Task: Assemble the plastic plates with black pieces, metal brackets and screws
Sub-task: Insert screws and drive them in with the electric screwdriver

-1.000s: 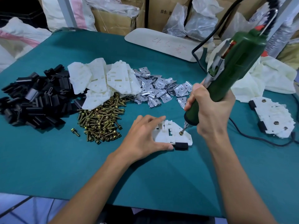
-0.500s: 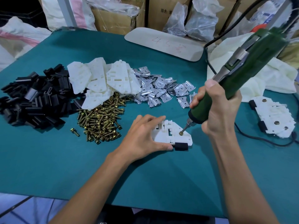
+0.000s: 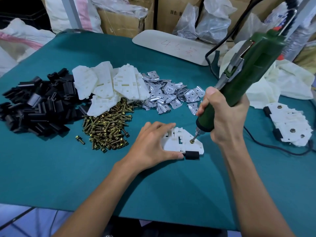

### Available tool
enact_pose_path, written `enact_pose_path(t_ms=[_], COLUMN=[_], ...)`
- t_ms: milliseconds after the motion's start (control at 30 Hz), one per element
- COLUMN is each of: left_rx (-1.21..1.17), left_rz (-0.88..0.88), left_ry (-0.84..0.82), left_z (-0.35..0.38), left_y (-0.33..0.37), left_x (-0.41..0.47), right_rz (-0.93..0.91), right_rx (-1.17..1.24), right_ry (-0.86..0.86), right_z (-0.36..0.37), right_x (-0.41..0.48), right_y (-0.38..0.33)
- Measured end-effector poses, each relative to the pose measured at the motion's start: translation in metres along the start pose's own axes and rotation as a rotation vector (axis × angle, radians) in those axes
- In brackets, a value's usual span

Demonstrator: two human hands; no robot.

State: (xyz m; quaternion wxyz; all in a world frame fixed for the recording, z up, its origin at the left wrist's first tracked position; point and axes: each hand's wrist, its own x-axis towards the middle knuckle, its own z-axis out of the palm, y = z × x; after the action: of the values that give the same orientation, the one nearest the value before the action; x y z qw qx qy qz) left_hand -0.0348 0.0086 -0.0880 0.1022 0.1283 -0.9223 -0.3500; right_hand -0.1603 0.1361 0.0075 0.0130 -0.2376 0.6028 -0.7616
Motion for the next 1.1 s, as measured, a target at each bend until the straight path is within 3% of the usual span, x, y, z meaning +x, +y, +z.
enact_pose_path(t_ms=[300,467,567,633,700,800,867,1100], left_rx=[0.217,0.666,0.760,0.719,0.510,0.294,0.267,0.487], left_rz=[0.059,-0.221,-0.319,-0.295,-0.164,0.071,0.107,0.126], left_ry=[-0.206,-0.075,0.012,0.033,0.039,-0.220,-0.350,0.015], left_z=[-0.022,-0.032,-0.035,-0.035,-0.035,-0.041,-0.040,-0.002], left_y=[0.025,0.037,0.040,0.038,0.030,0.020,0.013,0.017], left_x=[0.020,0.025,0.021,0.017,0.012,0.007,0.008,-0.005], right_rz=[-0.026,-0.039,-0.040,-0.038,-0.032,-0.017,-0.009,-0.007], right_rx=[0.053,0.067,0.069,0.073,0.079,0.080,0.085,0.104], right_ry=[0.061,0.082,0.079,0.078,0.078,0.073,0.070,0.066], right_z=[-0.012,-0.018,-0.019,-0.019,-0.018,-0.016,-0.015,-0.011], right_x=[0.002,0.001,0.000,0.000,0.000,-0.002,-0.003,-0.006], right_y=[-0.022,-0.027,-0.029,-0.029,-0.030,-0.029,-0.029,-0.025])
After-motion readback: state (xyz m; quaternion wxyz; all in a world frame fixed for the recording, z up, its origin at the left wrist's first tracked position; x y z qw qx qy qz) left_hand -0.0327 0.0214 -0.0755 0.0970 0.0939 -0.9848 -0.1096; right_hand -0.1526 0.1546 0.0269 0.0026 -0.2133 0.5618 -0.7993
